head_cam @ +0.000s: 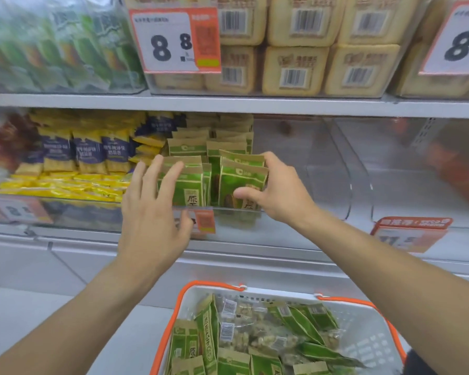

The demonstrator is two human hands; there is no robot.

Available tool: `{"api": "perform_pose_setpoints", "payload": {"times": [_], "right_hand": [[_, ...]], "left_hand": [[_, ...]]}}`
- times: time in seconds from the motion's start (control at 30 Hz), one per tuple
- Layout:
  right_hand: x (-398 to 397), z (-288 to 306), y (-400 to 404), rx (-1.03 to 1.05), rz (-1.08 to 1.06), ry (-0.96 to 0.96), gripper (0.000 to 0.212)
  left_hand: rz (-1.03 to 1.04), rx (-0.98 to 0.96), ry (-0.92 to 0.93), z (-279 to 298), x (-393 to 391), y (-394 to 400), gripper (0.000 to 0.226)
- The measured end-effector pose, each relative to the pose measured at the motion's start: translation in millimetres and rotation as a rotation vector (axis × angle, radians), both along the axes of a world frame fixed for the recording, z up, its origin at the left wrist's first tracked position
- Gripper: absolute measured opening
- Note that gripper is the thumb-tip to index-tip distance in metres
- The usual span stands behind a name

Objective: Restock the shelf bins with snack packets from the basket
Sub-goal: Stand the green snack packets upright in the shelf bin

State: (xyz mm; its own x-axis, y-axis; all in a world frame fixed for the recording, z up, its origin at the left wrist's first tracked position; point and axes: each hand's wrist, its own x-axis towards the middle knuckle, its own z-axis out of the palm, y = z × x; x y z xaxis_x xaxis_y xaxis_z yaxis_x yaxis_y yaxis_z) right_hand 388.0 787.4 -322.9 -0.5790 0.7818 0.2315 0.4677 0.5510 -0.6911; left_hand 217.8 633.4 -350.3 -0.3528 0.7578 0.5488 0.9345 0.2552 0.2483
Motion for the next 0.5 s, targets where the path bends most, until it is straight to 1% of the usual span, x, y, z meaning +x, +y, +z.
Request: {"api": "perform_pose_setpoints", "payload": {"times": [0.17,0.27,0.37,0.43,0.5], "right_hand": [[-15.4,-1.7,12.0,0.003,-0.039,-0.208,0.072],[-18.3,-1.6,11.0,-0.056,-0.099,-0.185,0.067],[-27.8,-2.6,6.2,-0.110,-0.099,-0.145,0.061],[-36.7,-2.8,2.9,-0.106,-0.078,-0.176,0.058],[-43.0,-2.7,-0.2,-0.087,-0.075,-0.222,0.060]], "left_hand": [[0.000,-0.050,0.014,-1.5,-0.8,-3.6,0.084],[0.009,-0.066,0.005,-1.6,0.3,-1.3,0.086],[0.009,-0.050,-0.008,-2.1,1.3,0.8,0.079],[0.016,-0.046,-0.007,-2.0,1.3,0.8,0.077],[0.023,-0.056,0.010,-1.7,0.3,0.4,0.077]]}}
